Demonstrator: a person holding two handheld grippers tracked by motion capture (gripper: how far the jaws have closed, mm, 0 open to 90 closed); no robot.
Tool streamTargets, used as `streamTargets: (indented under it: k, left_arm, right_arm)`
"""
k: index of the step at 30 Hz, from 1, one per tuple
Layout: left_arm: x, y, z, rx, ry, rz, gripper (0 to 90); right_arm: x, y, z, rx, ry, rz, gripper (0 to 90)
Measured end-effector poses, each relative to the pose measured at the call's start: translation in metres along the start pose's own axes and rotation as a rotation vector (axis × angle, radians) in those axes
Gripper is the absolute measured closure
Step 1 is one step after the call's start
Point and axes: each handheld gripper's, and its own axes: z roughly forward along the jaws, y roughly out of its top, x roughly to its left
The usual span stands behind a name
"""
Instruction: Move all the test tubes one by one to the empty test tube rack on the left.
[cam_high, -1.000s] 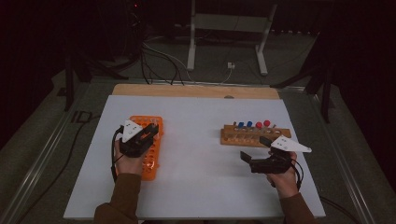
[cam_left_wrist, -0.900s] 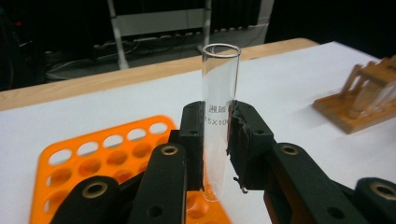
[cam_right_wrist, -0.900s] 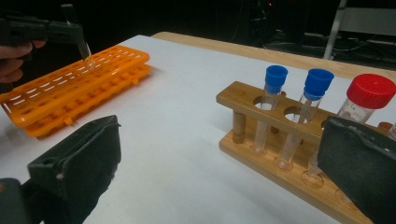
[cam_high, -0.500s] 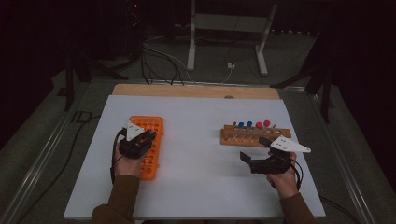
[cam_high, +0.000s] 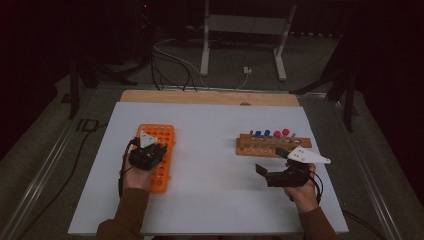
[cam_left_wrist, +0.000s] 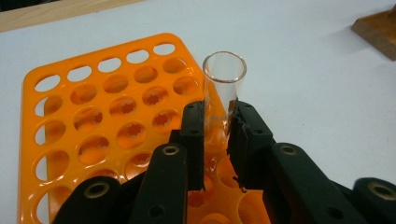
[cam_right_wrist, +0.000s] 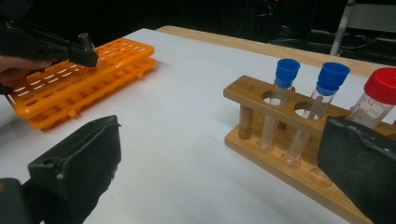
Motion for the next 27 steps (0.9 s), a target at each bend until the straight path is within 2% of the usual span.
streamTargets:
  k: [4,9,17,20,23,24,25,26,27]
  left_arm:
    - [-0.003,0.001,0.003,0.027,0.015,0.019,77.2]
    - [-0.004,0.001,0.004,0.049,0.019,0.022,77.2]
    - [-0.002,0.000,0.003,0.044,0.011,-0.009,75.7]
    - [-0.002,-0.001,0.000,0.029,0.010,-0.023,70.7]
    - [-0.001,-0.005,-0.008,-0.025,-0.016,-0.050,65.8]
    - [-0.001,-0.005,-0.008,-0.025,-0.016,-0.050,63.9]
    - [-0.001,-0.006,-0.010,-0.044,-0.023,-0.056,61.7]
    - [0.000,-0.009,-0.015,-0.086,-0.052,-0.077,60.8]
    - [0.001,-0.011,-0.017,-0.105,-0.067,-0.086,60.3]
  right_arm:
    - [0.001,0.000,0.000,0.002,0.000,0.000,0.1]
    - [0.000,0.000,0.000,0.000,0.001,0.000,0.1]
    - [0.000,0.000,-0.001,0.000,0.002,0.001,0.1]
    - [-0.001,0.000,-0.001,0.000,0.002,0.005,0.1]
    - [-0.001,0.000,-0.001,-0.003,0.000,0.008,0.1]
    - [-0.001,0.000,-0.001,-0.003,0.000,0.008,0.1]
    - [-0.002,0.000,-0.001,-0.004,0.000,0.007,0.1]
    - [-0.002,0.000,-0.001,-0.003,0.000,0.007,0.1]
    - [-0.002,0.000,-0.001,-0.003,0.000,0.007,0.1]
